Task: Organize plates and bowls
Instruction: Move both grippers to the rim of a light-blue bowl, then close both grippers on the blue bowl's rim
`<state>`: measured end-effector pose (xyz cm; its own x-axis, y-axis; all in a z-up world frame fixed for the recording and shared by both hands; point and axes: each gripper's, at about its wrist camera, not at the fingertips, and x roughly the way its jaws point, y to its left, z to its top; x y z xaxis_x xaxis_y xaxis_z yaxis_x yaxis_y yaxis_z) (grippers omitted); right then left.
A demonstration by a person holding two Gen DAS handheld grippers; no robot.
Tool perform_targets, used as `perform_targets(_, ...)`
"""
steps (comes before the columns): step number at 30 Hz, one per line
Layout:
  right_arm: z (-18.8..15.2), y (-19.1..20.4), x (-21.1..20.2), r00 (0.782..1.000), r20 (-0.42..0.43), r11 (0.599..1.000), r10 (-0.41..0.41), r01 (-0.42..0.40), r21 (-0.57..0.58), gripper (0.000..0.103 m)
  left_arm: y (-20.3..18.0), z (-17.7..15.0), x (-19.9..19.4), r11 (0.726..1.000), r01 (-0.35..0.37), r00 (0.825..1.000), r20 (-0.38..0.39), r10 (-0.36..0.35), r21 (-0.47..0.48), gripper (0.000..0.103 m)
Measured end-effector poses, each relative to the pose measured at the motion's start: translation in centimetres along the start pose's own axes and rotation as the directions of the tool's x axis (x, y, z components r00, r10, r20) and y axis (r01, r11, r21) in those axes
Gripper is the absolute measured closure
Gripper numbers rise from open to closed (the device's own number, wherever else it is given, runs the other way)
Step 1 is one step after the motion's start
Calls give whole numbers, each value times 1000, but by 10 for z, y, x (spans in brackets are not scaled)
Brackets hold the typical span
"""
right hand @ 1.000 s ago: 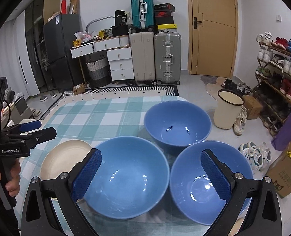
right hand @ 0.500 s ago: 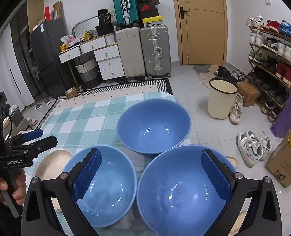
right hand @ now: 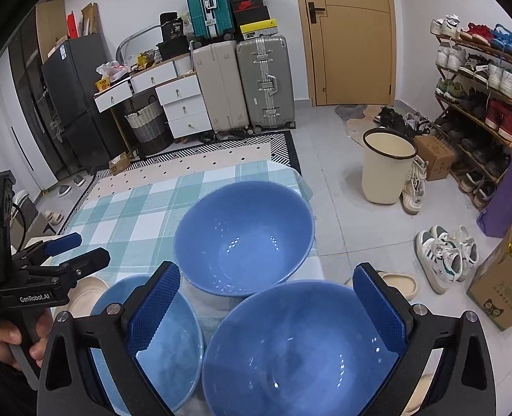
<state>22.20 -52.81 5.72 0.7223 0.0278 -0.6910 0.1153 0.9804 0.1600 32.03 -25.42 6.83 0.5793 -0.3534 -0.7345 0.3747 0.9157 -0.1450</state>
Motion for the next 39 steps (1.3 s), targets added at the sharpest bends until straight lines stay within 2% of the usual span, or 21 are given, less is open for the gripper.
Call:
perform_targets(6,12,-16,18,1000,-17,1000,-8,9,19,2,-13,9,24,1000,3,1000,-21,-3,11,1)
perform_targets(22,20,-35,79,993,-111,999,-30,34,32,18,-21,24,81,1000,-5,998,-69,4,-6,1)
perform_targets(24,20,-36,84,993,-118,999,-23,27,30,19,-25,24,85,1000,-3,997,-80,4,7,9)
perform_targets(26,20,-36,89,992,-128,999,-18,22,28,26,-26,25,92,1000,2,995,-95,-1,8,18)
perform_targets(28,20,-37,94,991,-134,999,-11,15,30,28,-28,24,97,1000,13,994,-110,-12,11,26)
perform_targets(30,19,-39,99,990,-140,999,-9,14,38,28,-32,24,103,999,34,991,-126,-31,24,40)
perform_targets(32,18,-41,105,988,-151,999,-6,12,44,28,-37,24,106,998,52,990,-132,-46,43,46)
perform_targets(34,17,-43,110,987,-162,998,-2,11,55,29,-43,23,107,997,47,991,-129,-38,67,47)
perform_targets(37,15,-45,115,986,-167,998,-2,12,58,38,-48,22,110,996,52,990,-135,-41,76,52)
perform_targets(39,14,-48,116,986,-167,998,6,4,60,44,-49,23,111,996,54,989,-141,-44,71,59)
